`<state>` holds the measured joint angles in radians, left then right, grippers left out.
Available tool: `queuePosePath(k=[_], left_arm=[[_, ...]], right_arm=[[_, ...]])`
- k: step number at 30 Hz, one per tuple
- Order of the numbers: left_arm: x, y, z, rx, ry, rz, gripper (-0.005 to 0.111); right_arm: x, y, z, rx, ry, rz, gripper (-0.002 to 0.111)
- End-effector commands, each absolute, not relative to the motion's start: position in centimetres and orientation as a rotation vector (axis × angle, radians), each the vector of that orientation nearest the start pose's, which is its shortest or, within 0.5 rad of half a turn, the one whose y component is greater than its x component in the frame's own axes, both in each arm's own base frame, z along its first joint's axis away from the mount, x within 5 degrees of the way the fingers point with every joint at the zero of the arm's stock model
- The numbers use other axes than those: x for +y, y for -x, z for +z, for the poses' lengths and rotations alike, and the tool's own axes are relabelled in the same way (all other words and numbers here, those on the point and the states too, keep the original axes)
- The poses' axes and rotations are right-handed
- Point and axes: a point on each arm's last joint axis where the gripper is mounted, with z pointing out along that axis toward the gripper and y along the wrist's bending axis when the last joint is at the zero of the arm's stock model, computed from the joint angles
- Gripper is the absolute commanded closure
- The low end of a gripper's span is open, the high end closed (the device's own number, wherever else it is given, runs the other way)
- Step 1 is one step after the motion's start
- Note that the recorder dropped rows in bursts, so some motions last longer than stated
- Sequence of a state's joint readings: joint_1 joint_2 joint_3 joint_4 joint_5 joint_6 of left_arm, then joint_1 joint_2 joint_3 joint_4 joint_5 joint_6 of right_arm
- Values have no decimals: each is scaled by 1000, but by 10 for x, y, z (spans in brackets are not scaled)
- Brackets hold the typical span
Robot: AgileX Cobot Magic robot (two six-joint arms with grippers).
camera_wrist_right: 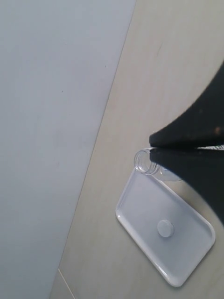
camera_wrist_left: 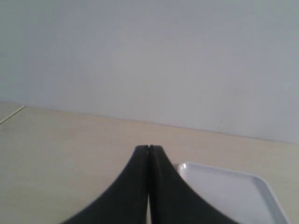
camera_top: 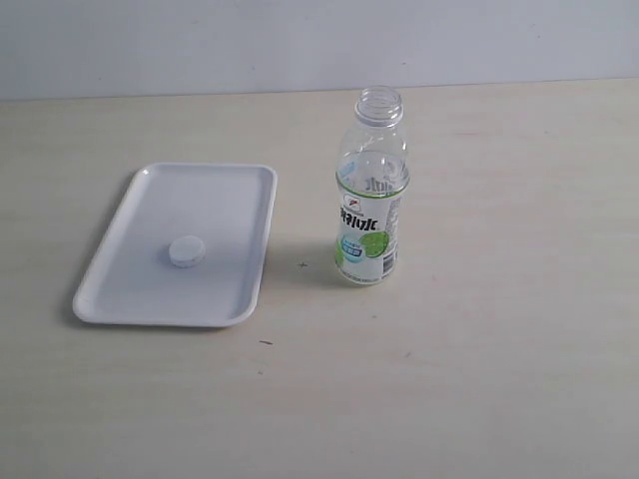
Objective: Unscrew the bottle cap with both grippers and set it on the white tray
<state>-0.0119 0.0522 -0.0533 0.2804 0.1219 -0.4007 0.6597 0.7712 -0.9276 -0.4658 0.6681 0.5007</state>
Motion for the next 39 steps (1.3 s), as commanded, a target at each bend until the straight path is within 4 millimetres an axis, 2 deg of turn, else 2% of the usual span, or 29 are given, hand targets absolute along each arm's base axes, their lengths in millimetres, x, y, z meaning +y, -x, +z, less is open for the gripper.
queuePosePath(k=[1,8,15,34,39], left_arm=[[3,-59,199,1653,93,-46,107],[4,-57,192,1718,127,-51,107],[1,-55,183,1827,75,-45,107],[1,-53,181,1840,80,-63,107],[-3,-53,181,1839,21,-108,107]], right_arm=[[67,-129,397,1900,326,246,108],[67,-129,397,1900,326,246,108],[67,-129,397,1900,326,246,108],[67,-129,397,1900,326,246,108],[67,-129,397,1898,326,247,108]])
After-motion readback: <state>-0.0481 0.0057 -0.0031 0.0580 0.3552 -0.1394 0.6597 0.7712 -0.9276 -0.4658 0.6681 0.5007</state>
